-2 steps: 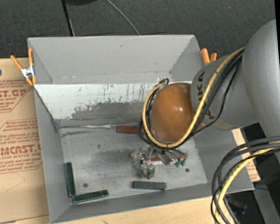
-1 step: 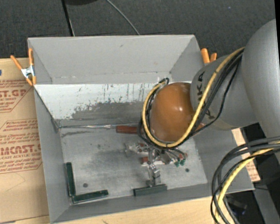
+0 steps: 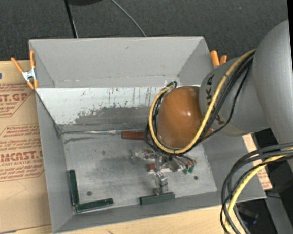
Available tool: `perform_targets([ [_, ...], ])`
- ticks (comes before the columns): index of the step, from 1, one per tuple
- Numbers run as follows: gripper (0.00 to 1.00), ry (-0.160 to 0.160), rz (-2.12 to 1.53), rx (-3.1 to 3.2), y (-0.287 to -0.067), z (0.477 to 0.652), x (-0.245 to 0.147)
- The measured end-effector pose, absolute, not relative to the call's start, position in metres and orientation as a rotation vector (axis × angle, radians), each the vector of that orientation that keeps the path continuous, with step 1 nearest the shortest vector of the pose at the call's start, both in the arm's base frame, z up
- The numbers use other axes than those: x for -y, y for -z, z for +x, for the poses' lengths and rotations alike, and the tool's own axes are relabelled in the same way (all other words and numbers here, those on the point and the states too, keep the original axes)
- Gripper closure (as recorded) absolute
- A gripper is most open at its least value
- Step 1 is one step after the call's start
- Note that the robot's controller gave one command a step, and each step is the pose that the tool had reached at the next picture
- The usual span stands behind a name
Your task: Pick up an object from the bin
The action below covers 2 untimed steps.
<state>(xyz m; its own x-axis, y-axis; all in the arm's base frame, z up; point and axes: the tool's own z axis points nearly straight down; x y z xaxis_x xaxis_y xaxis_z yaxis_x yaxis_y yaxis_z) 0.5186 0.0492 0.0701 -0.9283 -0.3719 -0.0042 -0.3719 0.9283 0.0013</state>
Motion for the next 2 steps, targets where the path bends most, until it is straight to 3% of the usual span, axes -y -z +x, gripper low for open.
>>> perform_targets([
  [1,1.0,-0.002,-1.278,-2.868,-0.0714,0.5444,-0.0009],
  [2,0.0,-0.004,-1.279,-2.868,-0.0713,0.5443,-0.0015],
])
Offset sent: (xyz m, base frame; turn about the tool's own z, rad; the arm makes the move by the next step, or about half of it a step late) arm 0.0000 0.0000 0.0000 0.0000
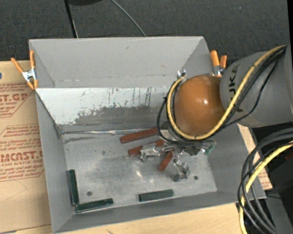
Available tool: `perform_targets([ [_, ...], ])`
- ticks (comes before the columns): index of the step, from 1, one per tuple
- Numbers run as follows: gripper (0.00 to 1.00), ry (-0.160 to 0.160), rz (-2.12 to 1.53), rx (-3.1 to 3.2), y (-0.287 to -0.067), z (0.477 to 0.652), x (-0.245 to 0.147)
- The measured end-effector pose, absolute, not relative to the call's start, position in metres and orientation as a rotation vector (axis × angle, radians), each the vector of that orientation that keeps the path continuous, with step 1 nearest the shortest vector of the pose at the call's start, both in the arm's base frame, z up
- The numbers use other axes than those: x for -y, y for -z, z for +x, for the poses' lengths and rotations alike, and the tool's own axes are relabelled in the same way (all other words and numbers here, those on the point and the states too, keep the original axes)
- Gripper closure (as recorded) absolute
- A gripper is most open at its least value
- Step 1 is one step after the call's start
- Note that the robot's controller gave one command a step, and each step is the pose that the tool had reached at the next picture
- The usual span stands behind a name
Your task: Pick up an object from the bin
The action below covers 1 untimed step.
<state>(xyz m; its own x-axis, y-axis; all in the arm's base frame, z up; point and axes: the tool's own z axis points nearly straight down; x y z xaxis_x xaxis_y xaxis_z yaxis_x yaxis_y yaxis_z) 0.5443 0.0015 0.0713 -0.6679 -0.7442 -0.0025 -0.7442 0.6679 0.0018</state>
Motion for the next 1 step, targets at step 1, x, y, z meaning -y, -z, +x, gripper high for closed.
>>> perform_targets([
  [1,0.0,-0.005,-1.279,-2.868,-0.0713,0.5443,-0.0016],
])
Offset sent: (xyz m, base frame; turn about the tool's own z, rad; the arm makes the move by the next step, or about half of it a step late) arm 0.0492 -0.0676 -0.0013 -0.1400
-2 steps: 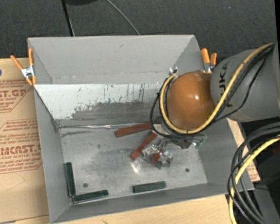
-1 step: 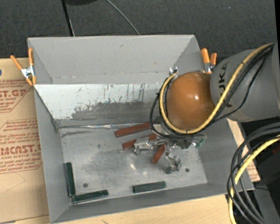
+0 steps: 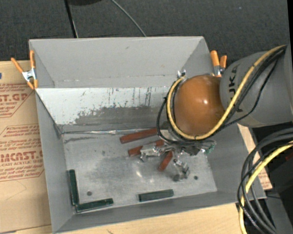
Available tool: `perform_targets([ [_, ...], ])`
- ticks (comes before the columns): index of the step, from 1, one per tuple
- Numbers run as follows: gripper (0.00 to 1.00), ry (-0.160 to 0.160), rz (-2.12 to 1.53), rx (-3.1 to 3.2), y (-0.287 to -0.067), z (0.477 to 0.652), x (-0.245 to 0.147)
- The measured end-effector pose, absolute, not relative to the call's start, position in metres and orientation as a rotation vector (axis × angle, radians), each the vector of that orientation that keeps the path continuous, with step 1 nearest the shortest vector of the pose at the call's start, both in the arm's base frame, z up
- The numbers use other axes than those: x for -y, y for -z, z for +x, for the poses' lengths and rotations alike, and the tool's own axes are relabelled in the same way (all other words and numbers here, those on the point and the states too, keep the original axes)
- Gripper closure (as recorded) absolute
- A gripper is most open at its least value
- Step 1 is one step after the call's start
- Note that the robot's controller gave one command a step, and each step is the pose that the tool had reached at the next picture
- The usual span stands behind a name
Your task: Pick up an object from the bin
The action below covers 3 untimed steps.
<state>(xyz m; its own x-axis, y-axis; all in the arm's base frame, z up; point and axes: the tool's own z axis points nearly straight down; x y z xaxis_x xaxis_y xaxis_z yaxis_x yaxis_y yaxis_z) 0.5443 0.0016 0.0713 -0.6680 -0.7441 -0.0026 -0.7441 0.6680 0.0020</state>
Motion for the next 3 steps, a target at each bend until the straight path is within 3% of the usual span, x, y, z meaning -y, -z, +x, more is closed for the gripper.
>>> perform_targets([
  [1,1.0,-0.001,-1.471,-2.771,-0.07,0.594,0.065],
  [2,1.0,-0.002,-1.471,-2.77,-0.07,0.594,0.065],
  [3,1.0,0.005,-1.498,-2.751,-0.265,0.586,0.049],
])
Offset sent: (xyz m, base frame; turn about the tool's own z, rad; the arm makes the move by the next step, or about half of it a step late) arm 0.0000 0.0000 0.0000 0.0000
